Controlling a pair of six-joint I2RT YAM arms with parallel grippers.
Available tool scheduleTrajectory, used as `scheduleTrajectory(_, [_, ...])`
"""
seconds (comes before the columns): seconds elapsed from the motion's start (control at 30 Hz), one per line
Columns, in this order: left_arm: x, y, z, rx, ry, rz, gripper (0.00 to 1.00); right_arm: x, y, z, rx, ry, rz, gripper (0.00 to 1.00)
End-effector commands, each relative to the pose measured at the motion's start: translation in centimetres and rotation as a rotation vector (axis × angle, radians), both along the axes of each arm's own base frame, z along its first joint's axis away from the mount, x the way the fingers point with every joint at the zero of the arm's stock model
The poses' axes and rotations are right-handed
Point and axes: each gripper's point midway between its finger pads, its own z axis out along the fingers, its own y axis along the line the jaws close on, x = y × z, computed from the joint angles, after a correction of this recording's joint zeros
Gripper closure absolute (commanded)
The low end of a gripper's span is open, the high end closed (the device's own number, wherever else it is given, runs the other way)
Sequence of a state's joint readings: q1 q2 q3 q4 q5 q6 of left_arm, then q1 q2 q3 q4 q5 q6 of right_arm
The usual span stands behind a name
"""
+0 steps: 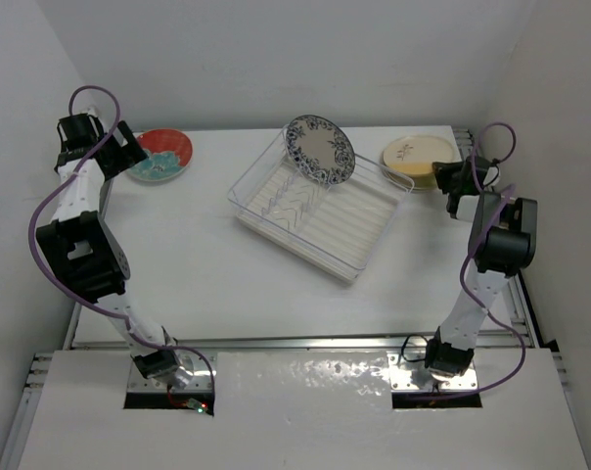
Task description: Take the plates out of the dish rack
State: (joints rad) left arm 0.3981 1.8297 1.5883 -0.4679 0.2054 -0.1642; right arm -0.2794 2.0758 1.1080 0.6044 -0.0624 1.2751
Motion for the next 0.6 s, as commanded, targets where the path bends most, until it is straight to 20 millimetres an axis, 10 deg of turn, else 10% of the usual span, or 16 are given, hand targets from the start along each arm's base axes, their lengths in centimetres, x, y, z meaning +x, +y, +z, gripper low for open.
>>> scheduleTrajectory(0.0, [0.1, 0.2, 3.3, 0.041, -0.072, -0.001, 0.00, 2.9, -0.3, 6.3, -0.047, -0.203, 0.028, 1.00])
scheduleTrajectory(0.27, [0.2, 0.2, 3.3, 0.042, -0.072, -0.002, 0.00, 1.2, 0.2, 0.3, -0.050, 0.046, 0.068, 0.59])
scheduleTrajectory(0.57, [0.5, 0.2, 3.3, 0.042, -0.075, -0.002, 0.00, -0.2, 0.0, -0.3, -0.213, 0.254, 0.179, 0.37])
